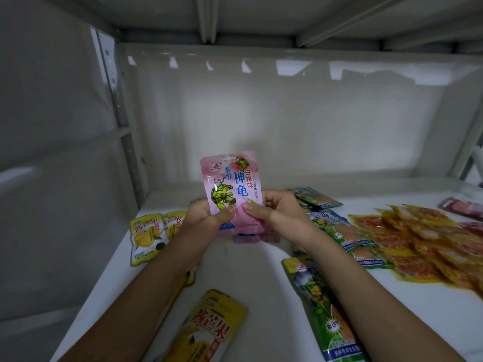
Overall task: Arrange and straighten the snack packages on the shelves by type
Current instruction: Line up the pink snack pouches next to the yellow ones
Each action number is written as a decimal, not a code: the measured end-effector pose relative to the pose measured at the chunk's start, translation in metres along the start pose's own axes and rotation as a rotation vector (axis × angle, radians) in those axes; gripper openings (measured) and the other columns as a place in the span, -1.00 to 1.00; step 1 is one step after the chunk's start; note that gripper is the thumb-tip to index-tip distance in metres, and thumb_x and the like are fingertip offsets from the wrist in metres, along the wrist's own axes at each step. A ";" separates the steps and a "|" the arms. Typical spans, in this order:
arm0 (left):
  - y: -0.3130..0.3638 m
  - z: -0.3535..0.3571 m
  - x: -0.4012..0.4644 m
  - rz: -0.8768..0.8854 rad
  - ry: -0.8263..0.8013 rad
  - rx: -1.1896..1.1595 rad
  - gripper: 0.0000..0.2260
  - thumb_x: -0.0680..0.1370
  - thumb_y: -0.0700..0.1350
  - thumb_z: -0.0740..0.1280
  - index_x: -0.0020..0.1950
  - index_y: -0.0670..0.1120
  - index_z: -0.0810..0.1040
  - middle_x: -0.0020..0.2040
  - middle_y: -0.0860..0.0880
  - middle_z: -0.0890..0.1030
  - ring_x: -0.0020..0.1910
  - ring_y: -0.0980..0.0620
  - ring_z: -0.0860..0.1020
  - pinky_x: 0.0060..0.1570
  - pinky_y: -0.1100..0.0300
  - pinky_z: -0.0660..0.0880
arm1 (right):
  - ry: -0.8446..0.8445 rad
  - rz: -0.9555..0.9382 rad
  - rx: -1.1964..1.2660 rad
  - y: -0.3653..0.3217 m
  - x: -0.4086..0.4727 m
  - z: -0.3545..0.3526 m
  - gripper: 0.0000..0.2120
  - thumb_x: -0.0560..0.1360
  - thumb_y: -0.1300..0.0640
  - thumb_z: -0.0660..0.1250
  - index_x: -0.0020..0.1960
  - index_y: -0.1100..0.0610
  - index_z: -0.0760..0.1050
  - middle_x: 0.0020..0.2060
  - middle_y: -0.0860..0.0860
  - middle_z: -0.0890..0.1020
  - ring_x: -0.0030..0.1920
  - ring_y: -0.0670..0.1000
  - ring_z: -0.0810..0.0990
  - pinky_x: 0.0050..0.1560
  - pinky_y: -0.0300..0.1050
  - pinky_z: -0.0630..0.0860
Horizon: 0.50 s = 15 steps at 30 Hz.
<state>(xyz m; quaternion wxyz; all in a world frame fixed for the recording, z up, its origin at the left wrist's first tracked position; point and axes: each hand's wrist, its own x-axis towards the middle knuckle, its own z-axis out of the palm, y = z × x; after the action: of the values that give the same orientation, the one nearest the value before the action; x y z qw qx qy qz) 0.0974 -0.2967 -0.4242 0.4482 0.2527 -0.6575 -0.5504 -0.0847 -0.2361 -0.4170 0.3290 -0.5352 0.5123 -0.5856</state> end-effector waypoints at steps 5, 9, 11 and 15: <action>-0.005 0.002 0.005 0.027 0.018 0.030 -0.87 0.64 -0.25 0.38 0.12 -0.20 0.71 0.05 -0.12 0.77 0.03 -0.11 0.75 0.00 0.04 0.68 | -0.008 0.041 -0.008 -0.004 0.000 0.002 -0.87 0.57 0.23 0.48 0.03 0.32 0.69 -0.22 0.15 0.74 -0.35 -0.03 0.65 -0.35 -0.19 0.55; -0.008 0.007 0.009 -0.055 0.013 -0.015 -0.85 0.64 -0.24 0.39 0.16 -0.23 0.70 0.09 -0.19 0.75 0.09 -0.23 0.73 0.07 -0.07 0.67 | -0.028 0.112 -0.004 -0.007 -0.001 -0.001 -0.90 0.60 0.27 0.44 0.05 0.29 0.68 -0.32 0.01 0.74 -0.39 -0.12 0.66 -0.39 -0.27 0.55; -0.005 0.012 0.009 -0.139 0.038 -0.019 -0.85 0.64 -0.27 0.38 0.18 -0.20 0.68 0.08 -0.17 0.75 0.02 -0.14 0.75 -0.09 0.07 0.70 | -0.017 0.148 -0.018 -0.009 -0.002 -0.002 -0.91 0.61 0.31 0.41 0.05 0.33 0.66 -0.41 -0.06 0.70 -0.47 -0.17 0.62 -0.47 -0.33 0.49; -0.012 0.009 0.016 -0.140 0.121 0.303 -0.86 0.58 -0.16 0.47 0.13 -0.04 0.68 0.05 -0.07 0.76 -0.09 0.05 0.74 -0.14 0.15 0.66 | 0.046 0.176 -0.263 0.003 0.003 -0.001 -0.83 0.56 0.17 0.51 -0.19 0.06 0.64 -0.49 -0.15 0.62 -0.49 -0.17 0.53 -0.35 -0.25 0.45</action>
<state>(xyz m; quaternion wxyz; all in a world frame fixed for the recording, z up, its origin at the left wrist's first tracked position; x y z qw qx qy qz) 0.0803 -0.3084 -0.4310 0.4041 0.3953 -0.6856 -0.4586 -0.0870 -0.2393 -0.4186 0.2941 -0.5131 0.6369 -0.4945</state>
